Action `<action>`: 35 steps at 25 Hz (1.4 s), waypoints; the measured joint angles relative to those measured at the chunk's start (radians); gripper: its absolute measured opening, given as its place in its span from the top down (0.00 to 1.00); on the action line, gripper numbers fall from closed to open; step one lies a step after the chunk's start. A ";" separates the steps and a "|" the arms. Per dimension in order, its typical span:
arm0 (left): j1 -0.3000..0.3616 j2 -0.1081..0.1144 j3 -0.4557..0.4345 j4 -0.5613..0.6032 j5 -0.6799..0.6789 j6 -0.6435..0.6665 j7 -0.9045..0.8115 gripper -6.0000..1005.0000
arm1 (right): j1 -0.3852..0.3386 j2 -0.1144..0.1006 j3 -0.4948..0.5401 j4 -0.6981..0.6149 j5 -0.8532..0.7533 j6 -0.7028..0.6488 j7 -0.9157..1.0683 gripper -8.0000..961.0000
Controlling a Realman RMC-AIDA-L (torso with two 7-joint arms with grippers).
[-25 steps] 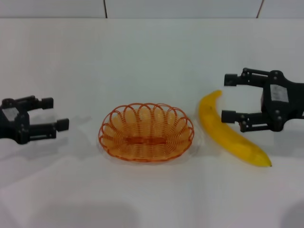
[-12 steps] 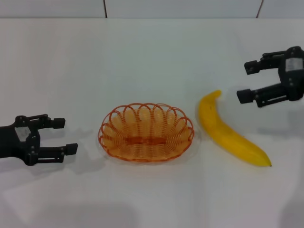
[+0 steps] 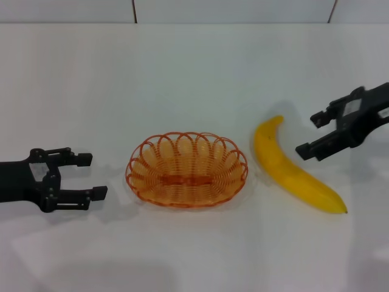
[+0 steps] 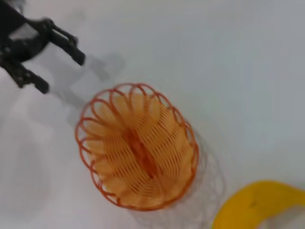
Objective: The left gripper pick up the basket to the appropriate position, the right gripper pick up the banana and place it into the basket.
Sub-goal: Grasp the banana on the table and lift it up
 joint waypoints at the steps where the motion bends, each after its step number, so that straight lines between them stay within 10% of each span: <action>1: -0.002 0.001 0.000 -0.006 0.000 -0.001 0.002 0.15 | 0.000 0.001 -0.023 0.007 -0.003 0.020 0.017 0.08; 12: -0.010 0.000 0.000 -0.015 0.000 -0.003 0.009 0.15 | 0.022 0.000 -0.264 0.125 -0.026 0.220 0.169 0.09; 35: -0.021 -0.005 0.000 -0.015 0.003 -0.002 0.010 0.15 | 0.121 -0.003 -0.283 0.388 -0.084 0.330 0.282 0.09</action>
